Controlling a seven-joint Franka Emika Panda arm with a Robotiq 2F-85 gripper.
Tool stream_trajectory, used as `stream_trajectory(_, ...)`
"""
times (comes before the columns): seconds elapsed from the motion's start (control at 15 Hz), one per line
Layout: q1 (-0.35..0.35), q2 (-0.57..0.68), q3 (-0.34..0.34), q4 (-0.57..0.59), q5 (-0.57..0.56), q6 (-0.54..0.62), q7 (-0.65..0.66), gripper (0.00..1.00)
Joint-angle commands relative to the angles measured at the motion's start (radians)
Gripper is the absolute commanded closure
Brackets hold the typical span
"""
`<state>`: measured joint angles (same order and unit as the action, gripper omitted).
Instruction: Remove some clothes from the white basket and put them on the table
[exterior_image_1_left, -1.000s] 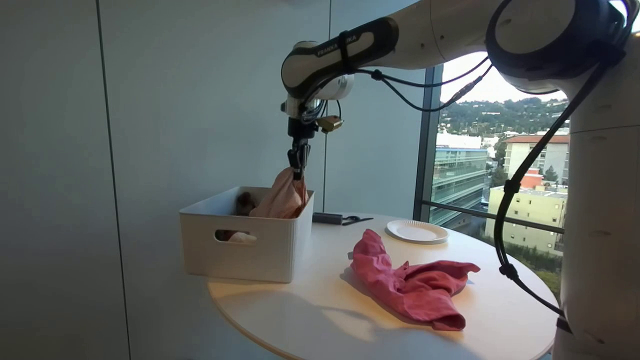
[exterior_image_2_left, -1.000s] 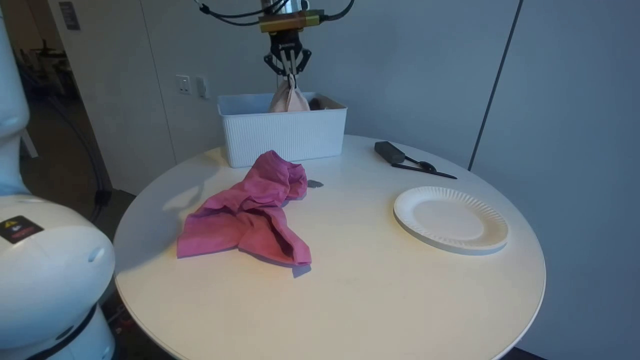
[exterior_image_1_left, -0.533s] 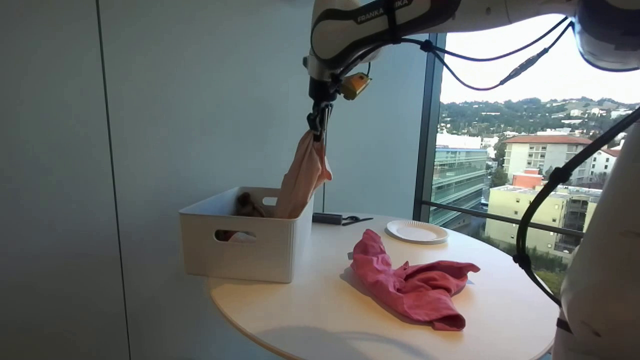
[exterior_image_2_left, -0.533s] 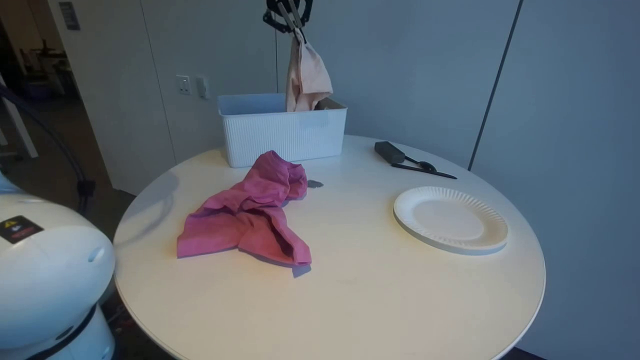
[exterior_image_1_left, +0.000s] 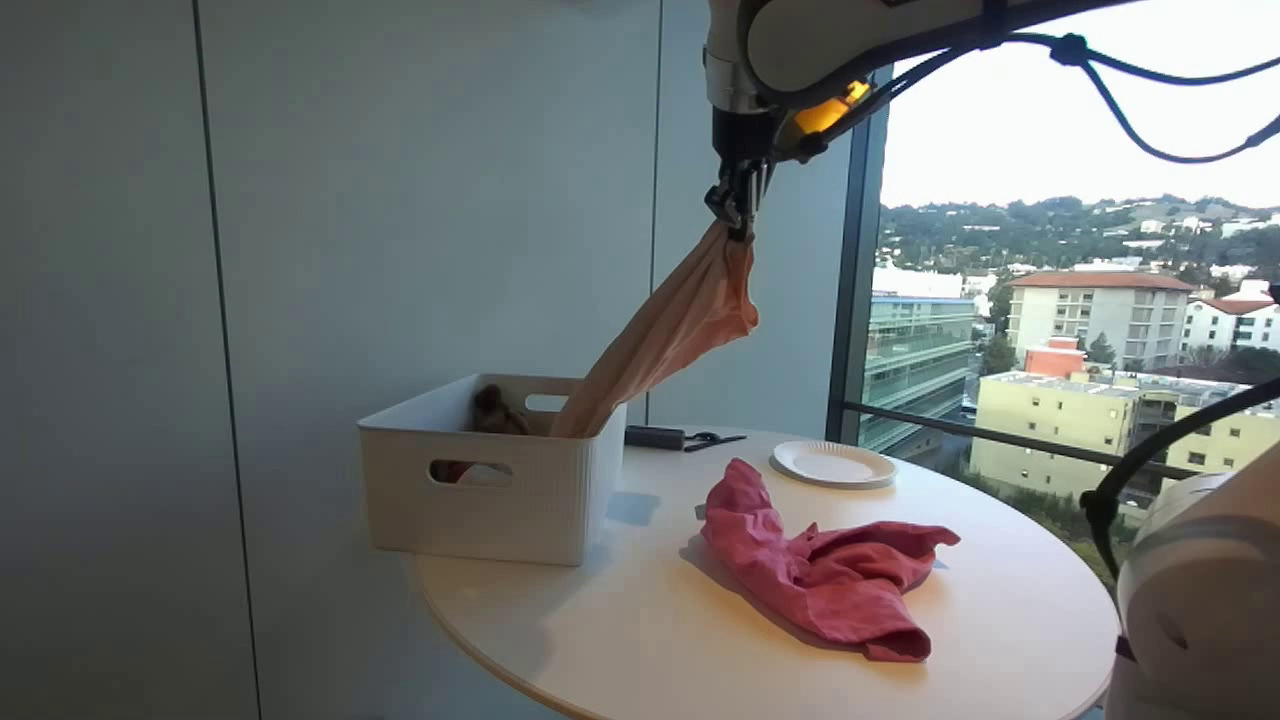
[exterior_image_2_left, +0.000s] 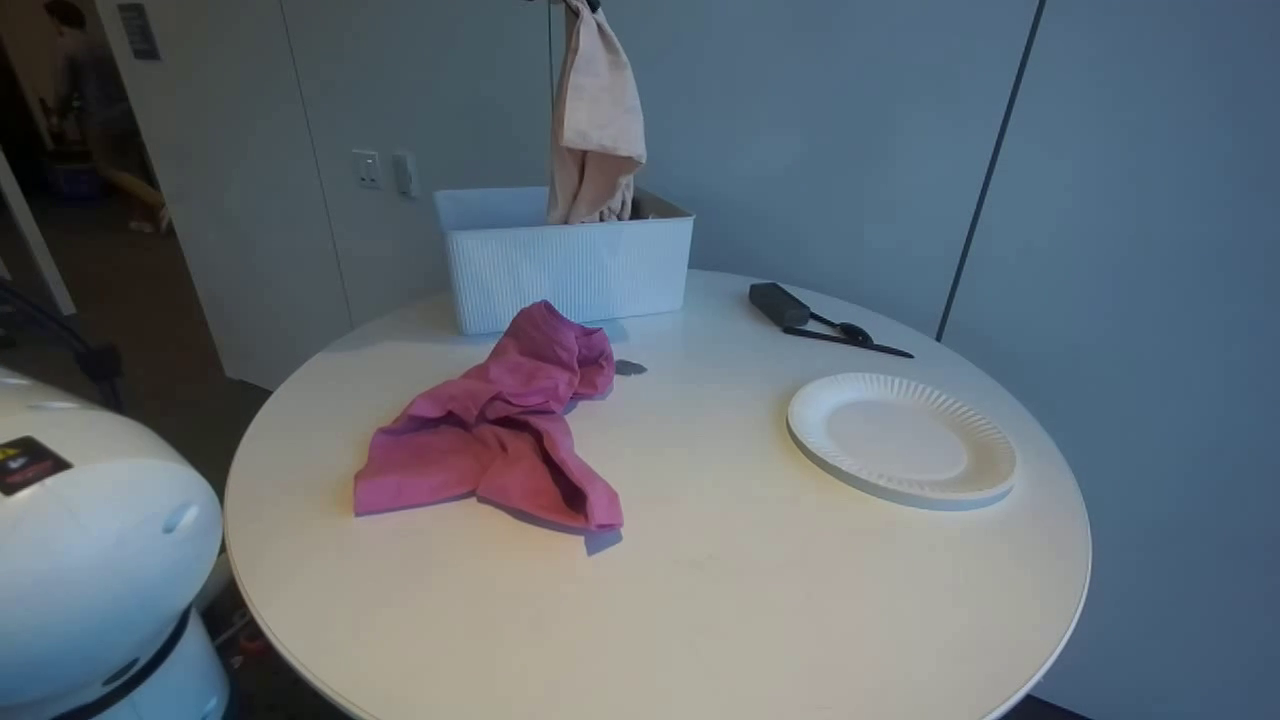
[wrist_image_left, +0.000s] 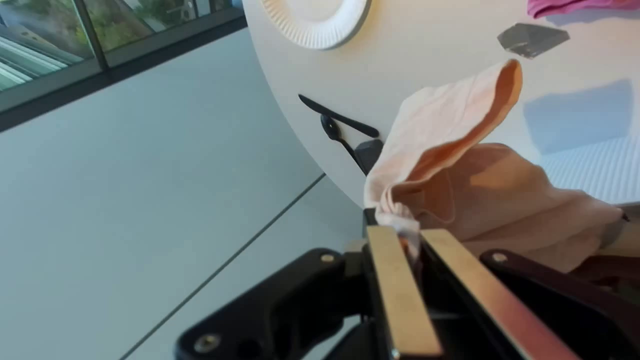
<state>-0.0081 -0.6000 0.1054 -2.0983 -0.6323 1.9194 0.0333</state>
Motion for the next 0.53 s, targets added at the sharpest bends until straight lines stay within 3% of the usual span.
stream_trajectory(0.0, -0.031, -0.233, 0.069, -0.158, -0.068, -0.11, 0.149, 0.93)
stream_trajectory(0.47, -0.013, -0.552, 0.2, -0.259, -0.077, -0.402, 0.361, 0.93)
